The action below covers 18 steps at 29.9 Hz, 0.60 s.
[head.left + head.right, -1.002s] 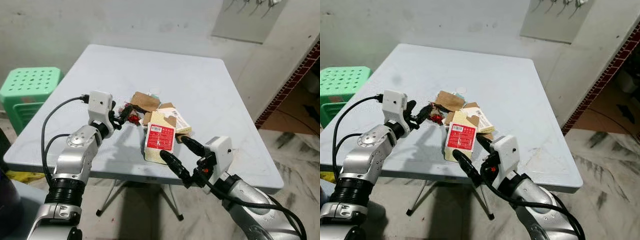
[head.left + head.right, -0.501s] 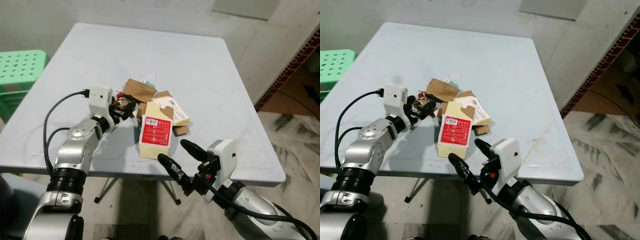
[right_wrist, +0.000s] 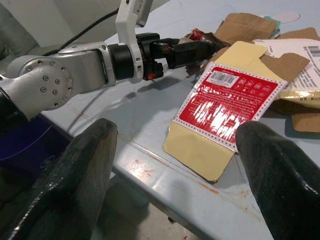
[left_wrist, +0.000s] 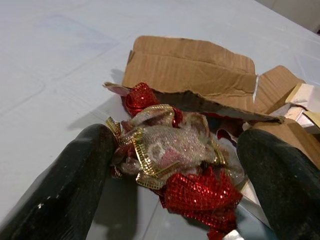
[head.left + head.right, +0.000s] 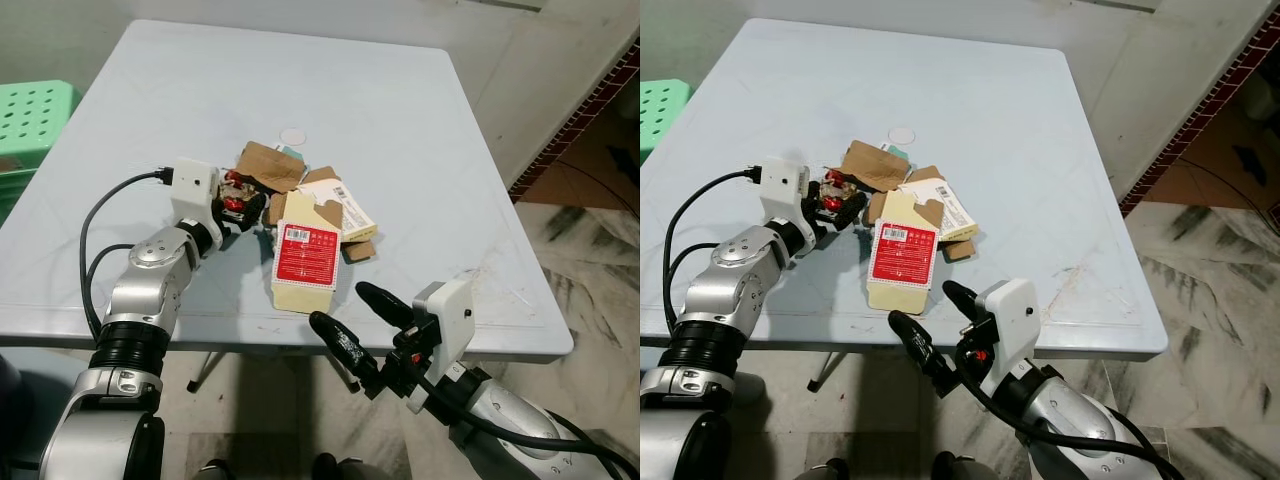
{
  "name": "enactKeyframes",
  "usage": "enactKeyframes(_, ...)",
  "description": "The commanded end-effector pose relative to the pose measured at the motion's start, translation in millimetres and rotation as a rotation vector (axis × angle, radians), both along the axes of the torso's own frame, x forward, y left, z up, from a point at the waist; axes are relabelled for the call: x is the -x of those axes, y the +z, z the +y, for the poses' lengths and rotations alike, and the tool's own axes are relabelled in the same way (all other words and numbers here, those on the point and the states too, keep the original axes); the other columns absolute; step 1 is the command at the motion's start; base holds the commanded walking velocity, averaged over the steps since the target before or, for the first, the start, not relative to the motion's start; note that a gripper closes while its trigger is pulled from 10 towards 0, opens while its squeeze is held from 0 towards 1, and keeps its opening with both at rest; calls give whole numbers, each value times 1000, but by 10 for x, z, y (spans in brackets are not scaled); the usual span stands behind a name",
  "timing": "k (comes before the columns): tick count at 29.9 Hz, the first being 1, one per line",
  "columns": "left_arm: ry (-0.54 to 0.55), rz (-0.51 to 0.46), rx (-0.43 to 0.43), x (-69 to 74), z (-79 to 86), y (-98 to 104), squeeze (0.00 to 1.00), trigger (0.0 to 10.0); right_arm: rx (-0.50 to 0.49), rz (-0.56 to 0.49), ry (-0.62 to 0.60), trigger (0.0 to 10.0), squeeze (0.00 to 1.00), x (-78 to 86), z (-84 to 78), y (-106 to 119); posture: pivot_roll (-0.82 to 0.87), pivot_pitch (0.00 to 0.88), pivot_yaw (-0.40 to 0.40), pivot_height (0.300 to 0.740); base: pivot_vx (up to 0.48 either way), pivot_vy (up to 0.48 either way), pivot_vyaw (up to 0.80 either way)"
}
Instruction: Picking trash to rubbish bin
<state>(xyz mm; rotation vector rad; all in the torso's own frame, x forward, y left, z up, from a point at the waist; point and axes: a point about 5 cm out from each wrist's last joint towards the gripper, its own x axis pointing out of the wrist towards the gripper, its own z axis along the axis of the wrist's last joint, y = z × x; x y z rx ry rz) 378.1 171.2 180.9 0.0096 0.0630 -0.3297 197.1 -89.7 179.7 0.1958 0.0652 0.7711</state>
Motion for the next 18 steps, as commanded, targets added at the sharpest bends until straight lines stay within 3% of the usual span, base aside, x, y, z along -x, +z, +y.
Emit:
enactKeyframes(1,-6,25,4,24,-9,-55,0,6824,7,9,-11,10000,0,30,-26,8,-92,254,-122,740,0,0,0)
enactKeyframes(2,-11,29,1,36,-10,-71,0,0,6,9,-12,10000,0,30,-27,10,-92,254,-122,740,0,0,0)
enactKeyframes(18,-19,31,-1,33,27,-70,0,0,-2,17,-26,10000,0,-20,-38,25,-81,250,-124,740,0,0,0)
